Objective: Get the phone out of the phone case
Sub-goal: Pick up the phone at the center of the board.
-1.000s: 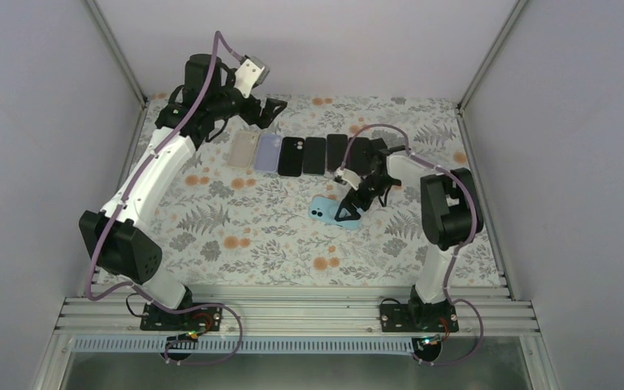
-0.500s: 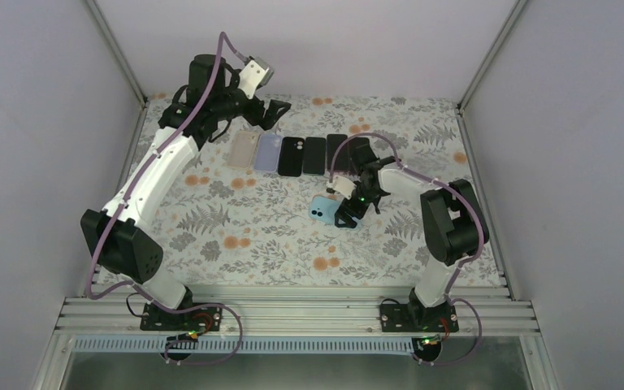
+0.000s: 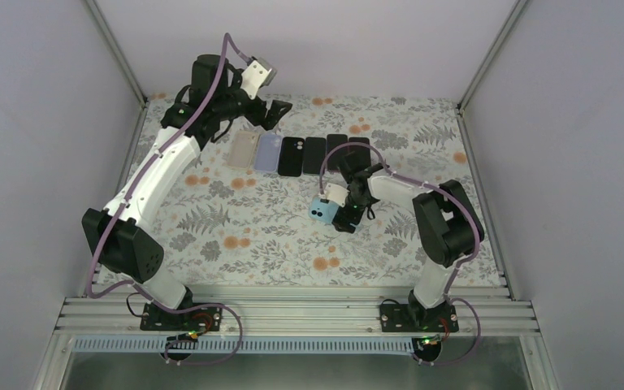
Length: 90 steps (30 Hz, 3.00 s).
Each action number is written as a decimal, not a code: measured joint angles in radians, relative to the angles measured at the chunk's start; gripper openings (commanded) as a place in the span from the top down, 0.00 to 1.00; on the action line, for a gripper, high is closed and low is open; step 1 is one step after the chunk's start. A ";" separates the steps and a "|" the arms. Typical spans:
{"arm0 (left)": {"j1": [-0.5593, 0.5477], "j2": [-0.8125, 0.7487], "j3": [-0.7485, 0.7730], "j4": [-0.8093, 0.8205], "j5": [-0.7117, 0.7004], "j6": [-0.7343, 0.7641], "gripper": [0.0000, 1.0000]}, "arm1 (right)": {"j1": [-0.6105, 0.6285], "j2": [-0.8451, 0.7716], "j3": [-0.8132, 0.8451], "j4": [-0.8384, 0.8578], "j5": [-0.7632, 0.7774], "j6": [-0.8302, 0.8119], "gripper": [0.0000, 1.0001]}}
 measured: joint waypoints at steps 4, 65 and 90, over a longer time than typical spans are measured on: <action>-0.003 0.001 0.000 0.000 -0.012 -0.001 0.00 | 0.002 0.009 0.006 0.002 0.040 -0.009 0.17; -0.141 -0.293 -0.234 -0.537 0.352 1.185 0.24 | -0.055 -0.139 0.376 -0.549 -0.904 -0.316 0.46; -0.224 -0.193 -0.224 -0.573 0.294 1.009 0.98 | -0.054 -0.204 0.373 -0.554 -0.934 -0.322 0.10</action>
